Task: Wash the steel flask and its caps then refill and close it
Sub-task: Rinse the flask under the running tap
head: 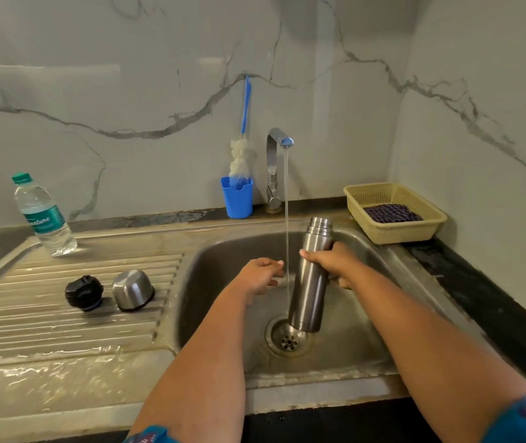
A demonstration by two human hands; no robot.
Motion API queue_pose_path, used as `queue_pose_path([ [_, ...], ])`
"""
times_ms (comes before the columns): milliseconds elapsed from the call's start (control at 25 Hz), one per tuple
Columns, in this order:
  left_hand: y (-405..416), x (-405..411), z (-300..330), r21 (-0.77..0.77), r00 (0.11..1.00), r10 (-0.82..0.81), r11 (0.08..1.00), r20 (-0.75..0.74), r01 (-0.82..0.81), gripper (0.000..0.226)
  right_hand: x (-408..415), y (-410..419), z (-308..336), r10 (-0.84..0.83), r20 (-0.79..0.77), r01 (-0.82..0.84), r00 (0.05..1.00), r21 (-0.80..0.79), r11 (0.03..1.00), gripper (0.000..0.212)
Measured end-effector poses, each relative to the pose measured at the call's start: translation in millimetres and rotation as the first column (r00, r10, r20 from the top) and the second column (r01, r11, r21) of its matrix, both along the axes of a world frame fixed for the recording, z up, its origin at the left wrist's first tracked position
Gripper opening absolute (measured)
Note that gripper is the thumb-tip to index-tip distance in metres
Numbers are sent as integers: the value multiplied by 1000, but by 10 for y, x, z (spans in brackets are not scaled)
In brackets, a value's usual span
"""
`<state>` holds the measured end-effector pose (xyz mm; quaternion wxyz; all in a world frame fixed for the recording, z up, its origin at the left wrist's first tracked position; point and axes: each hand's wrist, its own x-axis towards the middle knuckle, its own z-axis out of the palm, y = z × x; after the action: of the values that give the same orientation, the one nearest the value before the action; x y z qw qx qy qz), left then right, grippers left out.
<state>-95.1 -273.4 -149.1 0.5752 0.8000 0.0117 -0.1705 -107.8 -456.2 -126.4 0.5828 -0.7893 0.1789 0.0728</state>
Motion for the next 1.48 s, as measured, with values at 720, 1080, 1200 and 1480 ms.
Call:
queue_pose_path([
  [720, -111, 42, 174, -463, 971, -167, 883, -171, 70, 53, 159, -58, -124, 173, -317, 137, 933, 755, 641, 67],
  [1080, -86, 86, 129, -470, 971, -97, 882, -219, -18, 48, 163, 185, 56, 81, 63, -96, 995, 311, 945, 56],
  [1200, -108, 158, 75, -456, 990, -3, 888, -140, -61, 45, 191, 300, 24, -1, 221, -25, 975, 113, 993, 53],
  [1480, -145, 233, -5, -544, 990, 45, 832, -130, -109, 41, 248, 305, -92, 88, 418, -51, 904, -97, 994, 63],
])
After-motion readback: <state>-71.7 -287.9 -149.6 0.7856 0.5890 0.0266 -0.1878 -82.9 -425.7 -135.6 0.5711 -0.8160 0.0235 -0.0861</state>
